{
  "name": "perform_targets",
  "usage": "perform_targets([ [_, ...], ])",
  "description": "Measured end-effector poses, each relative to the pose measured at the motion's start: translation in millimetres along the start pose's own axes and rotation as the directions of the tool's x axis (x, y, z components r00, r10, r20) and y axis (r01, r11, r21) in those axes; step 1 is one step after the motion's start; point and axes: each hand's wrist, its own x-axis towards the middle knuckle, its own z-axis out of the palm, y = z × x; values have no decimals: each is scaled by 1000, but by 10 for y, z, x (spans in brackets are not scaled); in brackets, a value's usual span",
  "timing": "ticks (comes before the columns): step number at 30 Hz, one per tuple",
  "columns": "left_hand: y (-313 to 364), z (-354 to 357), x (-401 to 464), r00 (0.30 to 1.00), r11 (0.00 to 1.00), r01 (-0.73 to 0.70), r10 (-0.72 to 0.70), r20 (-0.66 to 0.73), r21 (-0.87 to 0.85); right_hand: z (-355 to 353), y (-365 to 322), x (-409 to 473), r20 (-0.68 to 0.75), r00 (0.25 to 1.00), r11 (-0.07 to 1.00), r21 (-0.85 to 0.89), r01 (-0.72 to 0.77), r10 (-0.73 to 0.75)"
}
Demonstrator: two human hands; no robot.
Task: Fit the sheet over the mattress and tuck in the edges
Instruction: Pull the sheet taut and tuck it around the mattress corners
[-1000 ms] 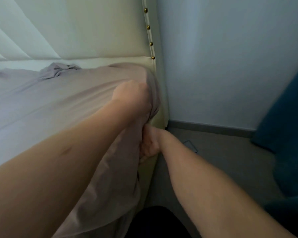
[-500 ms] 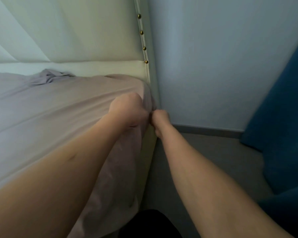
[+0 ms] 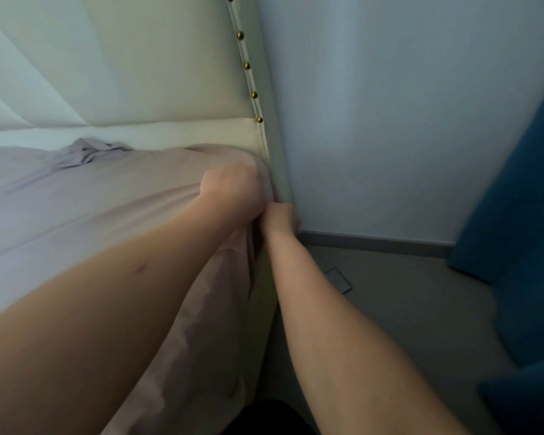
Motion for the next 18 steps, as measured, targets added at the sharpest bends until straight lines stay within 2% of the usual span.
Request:
perform_targets([
  [2,-4,-2,5,999,1000,-6,6,-31,13,3,-74,-84,102,994,999,1,47,-47],
  [4,-16,-45,16,999,1000,-6,5,-44,-9,-5,-144,-107,209,978,989,146,-6,-25],
  [8,-53,-137,3,997,999,-8,5,-73,-42,-33,-299,-133,269,963,863,484,-148,14],
  [11,-66,-166,-9,996,998,-11,7,-85,-55,-92,-293,-51,369,929,764,588,-264,37],
  [13,-72,-170,3,996,998,2,-8,-94,-67,-91,-201,42,445,894,731,593,-338,52],
  [15,-83,-123,7,994,996,16,-25,-107,-84,-47,-100,123,537,838,741,521,-424,101],
  [17,-87,-9,-12,989,994,22,-37,-146,-107,-71,-127,187,546,820,855,329,-401,175],
  [18,-87,63,-31,984,993,24,-44,-173,-118,-124,-168,212,549,807,923,157,-353,215],
])
